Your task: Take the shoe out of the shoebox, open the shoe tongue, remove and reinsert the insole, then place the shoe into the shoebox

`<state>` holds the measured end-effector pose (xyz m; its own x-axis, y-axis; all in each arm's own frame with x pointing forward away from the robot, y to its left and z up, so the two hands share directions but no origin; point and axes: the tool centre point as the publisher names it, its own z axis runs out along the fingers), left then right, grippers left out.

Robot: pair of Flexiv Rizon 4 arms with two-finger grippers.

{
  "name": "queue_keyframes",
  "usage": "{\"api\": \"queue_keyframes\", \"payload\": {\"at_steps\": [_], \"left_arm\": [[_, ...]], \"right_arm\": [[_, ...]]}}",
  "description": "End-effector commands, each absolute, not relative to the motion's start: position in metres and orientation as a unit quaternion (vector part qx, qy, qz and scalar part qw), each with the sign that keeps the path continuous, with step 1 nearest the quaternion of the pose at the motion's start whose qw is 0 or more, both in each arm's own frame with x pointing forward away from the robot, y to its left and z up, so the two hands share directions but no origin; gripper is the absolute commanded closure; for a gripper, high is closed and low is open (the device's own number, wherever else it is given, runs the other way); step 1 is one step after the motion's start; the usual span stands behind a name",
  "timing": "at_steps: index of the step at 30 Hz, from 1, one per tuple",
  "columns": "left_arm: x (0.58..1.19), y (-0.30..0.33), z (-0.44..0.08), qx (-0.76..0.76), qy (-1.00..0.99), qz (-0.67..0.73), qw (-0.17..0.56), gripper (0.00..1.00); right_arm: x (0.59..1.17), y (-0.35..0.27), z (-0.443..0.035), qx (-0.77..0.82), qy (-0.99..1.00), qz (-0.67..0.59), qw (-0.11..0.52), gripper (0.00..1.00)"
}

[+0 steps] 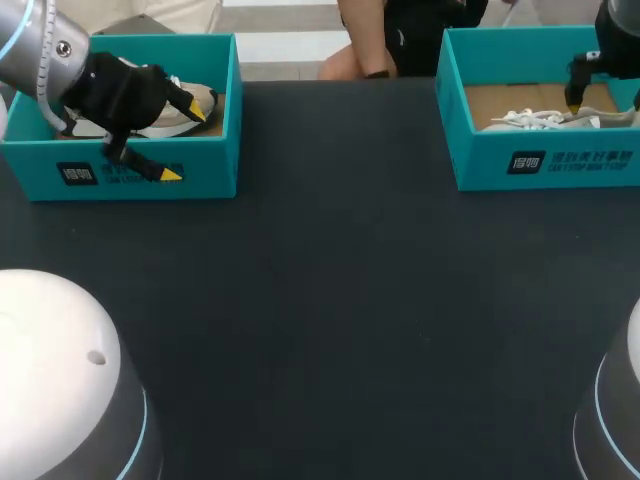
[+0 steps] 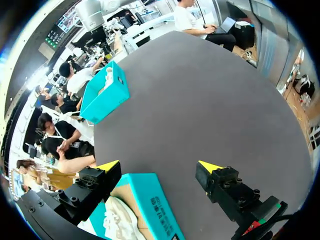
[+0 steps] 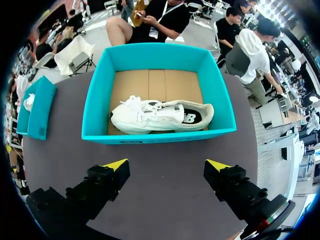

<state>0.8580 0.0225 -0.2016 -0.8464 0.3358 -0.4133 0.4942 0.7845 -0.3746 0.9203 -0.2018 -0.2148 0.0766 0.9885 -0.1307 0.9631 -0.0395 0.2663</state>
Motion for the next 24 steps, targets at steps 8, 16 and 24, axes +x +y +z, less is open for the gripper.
{"api": "queue_keyframes", "payload": {"at_steps": [8, 16, 24], "left_arm": [[0.882, 0.072, -0.187, 0.372, 0.896, -0.207, 0.128, 0.00], [0.892, 0.110, -0.182, 0.525, 0.834, -0.158, 0.061, 0.00], [0.892, 0.110, -0.182, 0.525, 0.834, -0.158, 0.061, 0.00]], "right_arm": [[0.918, -0.202, -0.216, 0.719, 0.677, 0.049, 0.148, 0.00], [0.918, -0.202, -0.216, 0.719, 0.677, 0.049, 0.148, 0.00], [0.918, -0.202, -0.216, 0.719, 0.677, 0.049, 0.148, 0.00]]}}
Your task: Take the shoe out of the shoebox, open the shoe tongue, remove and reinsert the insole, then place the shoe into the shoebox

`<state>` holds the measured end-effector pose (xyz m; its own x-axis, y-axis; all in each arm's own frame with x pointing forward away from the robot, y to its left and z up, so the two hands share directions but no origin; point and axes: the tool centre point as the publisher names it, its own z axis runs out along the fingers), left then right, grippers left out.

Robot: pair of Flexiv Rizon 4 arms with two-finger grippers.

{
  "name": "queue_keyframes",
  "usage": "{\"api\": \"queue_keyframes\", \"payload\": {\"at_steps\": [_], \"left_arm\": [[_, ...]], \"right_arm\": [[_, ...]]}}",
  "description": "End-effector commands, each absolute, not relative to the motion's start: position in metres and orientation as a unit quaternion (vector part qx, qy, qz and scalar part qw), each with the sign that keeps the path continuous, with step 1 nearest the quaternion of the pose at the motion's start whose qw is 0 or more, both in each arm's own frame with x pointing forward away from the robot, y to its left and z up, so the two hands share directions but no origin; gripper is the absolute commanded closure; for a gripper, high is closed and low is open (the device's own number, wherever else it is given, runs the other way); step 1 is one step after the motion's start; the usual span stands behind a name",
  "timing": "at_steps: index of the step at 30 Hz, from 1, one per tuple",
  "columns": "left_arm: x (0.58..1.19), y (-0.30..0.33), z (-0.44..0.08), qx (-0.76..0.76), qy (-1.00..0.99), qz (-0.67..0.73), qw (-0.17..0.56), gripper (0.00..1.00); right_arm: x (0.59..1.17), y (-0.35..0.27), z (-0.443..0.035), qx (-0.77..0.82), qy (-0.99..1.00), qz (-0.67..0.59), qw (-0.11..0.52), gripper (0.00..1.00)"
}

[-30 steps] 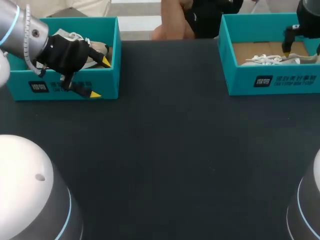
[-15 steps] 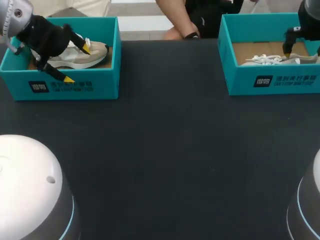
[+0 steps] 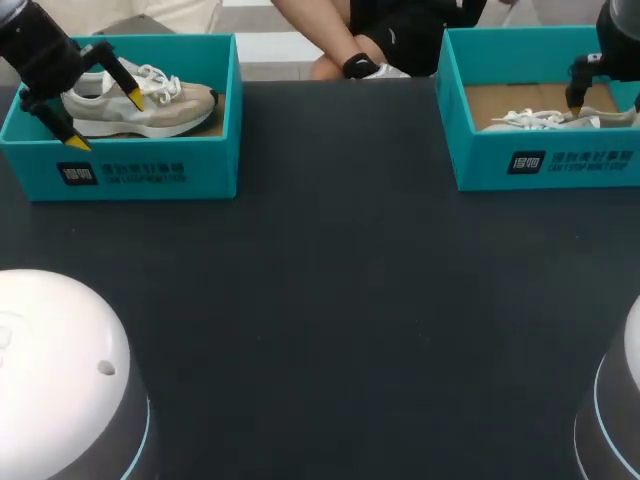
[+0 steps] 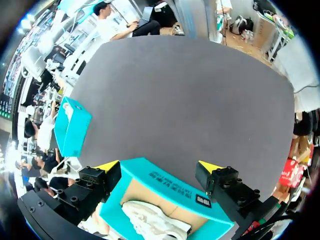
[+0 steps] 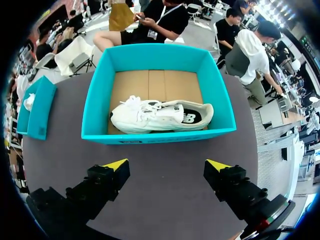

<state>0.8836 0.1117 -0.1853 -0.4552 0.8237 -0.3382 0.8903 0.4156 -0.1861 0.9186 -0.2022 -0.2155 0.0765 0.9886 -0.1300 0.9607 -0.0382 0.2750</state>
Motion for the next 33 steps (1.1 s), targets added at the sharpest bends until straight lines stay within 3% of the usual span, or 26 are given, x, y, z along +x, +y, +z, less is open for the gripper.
{"api": "queue_keyframes", "payload": {"at_steps": [1, 8, 23, 33], "left_arm": [[0.892, 0.110, -0.182, 0.525, 0.834, -0.158, 0.061, 0.00], [0.892, 0.110, -0.182, 0.525, 0.834, -0.158, 0.061, 0.00], [0.986, 0.206, -0.185, 0.664, 0.745, -0.055, 0.031, 0.00], [1.010, 0.241, -0.188, 0.740, 0.673, -0.008, -0.019, 0.00]], "right_arm": [[0.918, -0.202, -0.216, 0.719, 0.677, 0.049, 0.148, 0.00], [0.918, -0.202, -0.216, 0.719, 0.677, 0.049, 0.148, 0.00], [0.918, -0.202, -0.216, 0.719, 0.677, 0.049, 0.148, 0.00], [0.918, -0.202, -0.216, 0.719, 0.677, 0.049, 0.148, 0.00]]}}
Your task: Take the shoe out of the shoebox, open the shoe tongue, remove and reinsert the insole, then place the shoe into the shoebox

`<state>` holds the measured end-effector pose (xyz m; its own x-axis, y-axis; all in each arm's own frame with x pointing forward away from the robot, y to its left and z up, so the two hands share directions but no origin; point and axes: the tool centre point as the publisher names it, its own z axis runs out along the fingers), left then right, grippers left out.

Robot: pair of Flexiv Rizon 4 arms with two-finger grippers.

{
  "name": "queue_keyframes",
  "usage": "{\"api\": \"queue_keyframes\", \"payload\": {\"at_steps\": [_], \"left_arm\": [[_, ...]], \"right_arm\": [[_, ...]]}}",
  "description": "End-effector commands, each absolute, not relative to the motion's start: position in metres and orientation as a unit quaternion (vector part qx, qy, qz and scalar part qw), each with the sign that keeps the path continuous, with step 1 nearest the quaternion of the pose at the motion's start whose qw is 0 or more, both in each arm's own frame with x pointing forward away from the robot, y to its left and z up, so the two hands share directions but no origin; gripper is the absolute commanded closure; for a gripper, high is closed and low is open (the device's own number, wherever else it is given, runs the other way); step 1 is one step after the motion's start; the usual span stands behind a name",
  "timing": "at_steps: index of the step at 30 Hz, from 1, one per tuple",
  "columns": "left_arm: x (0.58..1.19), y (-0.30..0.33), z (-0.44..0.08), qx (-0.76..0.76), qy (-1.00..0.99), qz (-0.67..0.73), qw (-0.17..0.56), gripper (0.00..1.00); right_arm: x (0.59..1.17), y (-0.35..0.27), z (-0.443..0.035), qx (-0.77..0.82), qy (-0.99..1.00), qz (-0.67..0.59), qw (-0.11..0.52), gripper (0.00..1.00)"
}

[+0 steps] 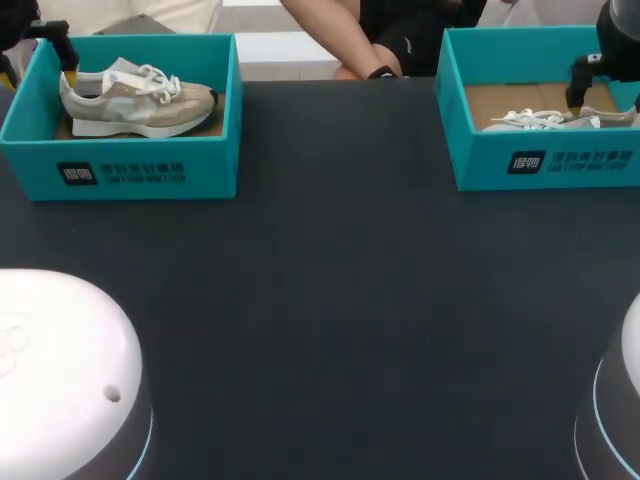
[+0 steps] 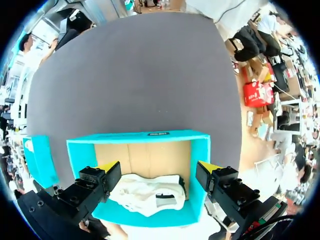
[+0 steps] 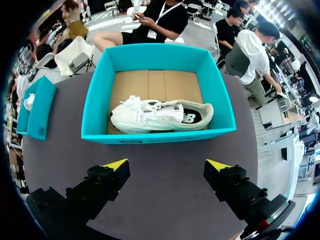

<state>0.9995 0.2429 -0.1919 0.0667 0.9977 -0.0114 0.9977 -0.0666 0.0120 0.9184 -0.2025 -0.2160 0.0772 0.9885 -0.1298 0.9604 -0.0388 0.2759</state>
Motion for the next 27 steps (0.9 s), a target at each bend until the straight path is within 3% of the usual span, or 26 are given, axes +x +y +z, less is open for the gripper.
{"api": "queue_keyframes", "payload": {"at_steps": [1, 12, 27], "left_arm": [[1.010, 0.241, -0.188, 0.740, 0.673, -0.008, -0.019, 0.00], [1.013, 0.240, -0.193, 0.759, 0.651, 0.003, -0.032, 0.00], [1.112, 0.284, -0.215, 0.742, 0.668, 0.057, -0.002, 0.00]], "right_arm": [[0.918, -0.202, -0.216, 0.719, 0.677, 0.049, 0.148, 0.00], [0.918, -0.202, -0.216, 0.719, 0.677, 0.049, 0.148, 0.00], [0.918, -0.202, -0.216, 0.719, 0.677, 0.049, 0.148, 0.00]]}}
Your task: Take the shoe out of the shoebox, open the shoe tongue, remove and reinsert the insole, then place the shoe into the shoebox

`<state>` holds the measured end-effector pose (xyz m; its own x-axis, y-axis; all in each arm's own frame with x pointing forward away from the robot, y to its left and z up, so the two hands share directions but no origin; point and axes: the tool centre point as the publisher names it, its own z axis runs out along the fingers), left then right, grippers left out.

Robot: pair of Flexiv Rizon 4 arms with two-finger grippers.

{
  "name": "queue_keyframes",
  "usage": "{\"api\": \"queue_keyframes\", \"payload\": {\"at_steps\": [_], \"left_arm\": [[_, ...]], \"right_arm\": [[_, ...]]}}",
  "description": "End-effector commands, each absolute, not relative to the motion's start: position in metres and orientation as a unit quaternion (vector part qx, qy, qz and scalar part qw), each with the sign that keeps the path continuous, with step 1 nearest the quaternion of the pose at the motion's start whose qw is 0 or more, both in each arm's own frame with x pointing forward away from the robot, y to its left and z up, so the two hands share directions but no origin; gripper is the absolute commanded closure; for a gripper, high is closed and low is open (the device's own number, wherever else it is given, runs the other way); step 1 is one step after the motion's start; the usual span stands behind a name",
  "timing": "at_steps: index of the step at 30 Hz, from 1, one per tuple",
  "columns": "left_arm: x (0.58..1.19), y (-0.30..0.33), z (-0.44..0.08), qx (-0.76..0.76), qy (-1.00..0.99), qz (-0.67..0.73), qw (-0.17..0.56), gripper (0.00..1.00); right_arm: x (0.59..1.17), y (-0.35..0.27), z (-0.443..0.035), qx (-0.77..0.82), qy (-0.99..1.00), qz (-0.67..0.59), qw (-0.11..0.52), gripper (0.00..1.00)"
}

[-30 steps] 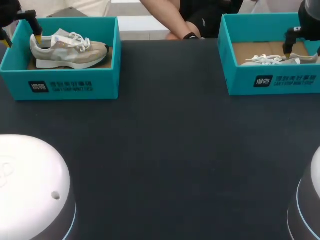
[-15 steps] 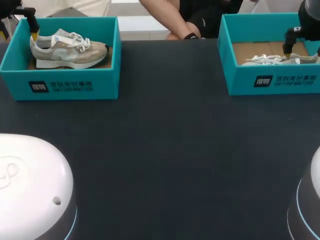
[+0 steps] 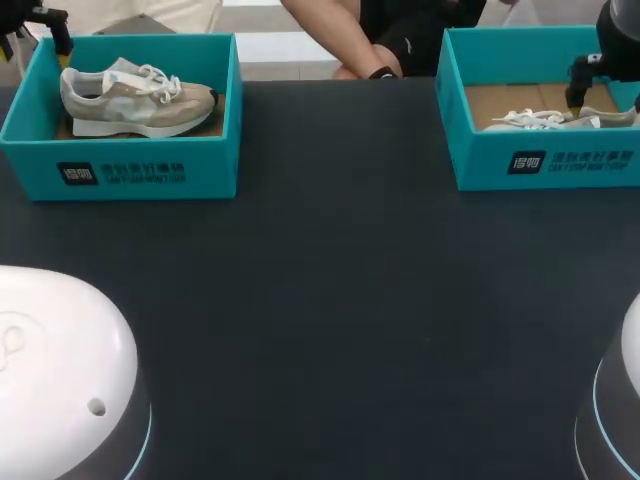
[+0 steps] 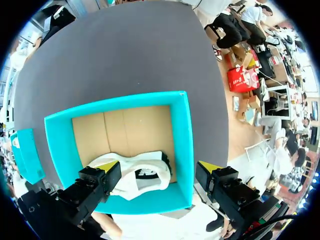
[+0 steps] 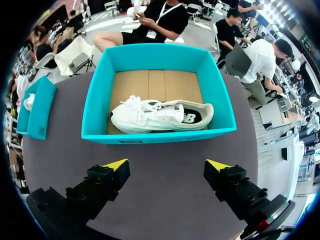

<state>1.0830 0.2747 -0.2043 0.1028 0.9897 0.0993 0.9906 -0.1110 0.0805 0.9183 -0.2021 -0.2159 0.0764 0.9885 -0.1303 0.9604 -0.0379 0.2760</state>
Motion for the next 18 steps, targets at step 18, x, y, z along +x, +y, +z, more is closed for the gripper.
{"api": "queue_keyframes", "payload": {"at_steps": [18], "left_arm": [[1.174, 0.296, -0.274, -0.749, -0.657, -0.092, 0.003, 0.36]], "right_arm": [[0.918, -0.202, -0.216, 0.719, 0.677, 0.049, 0.148, 0.00]]}}
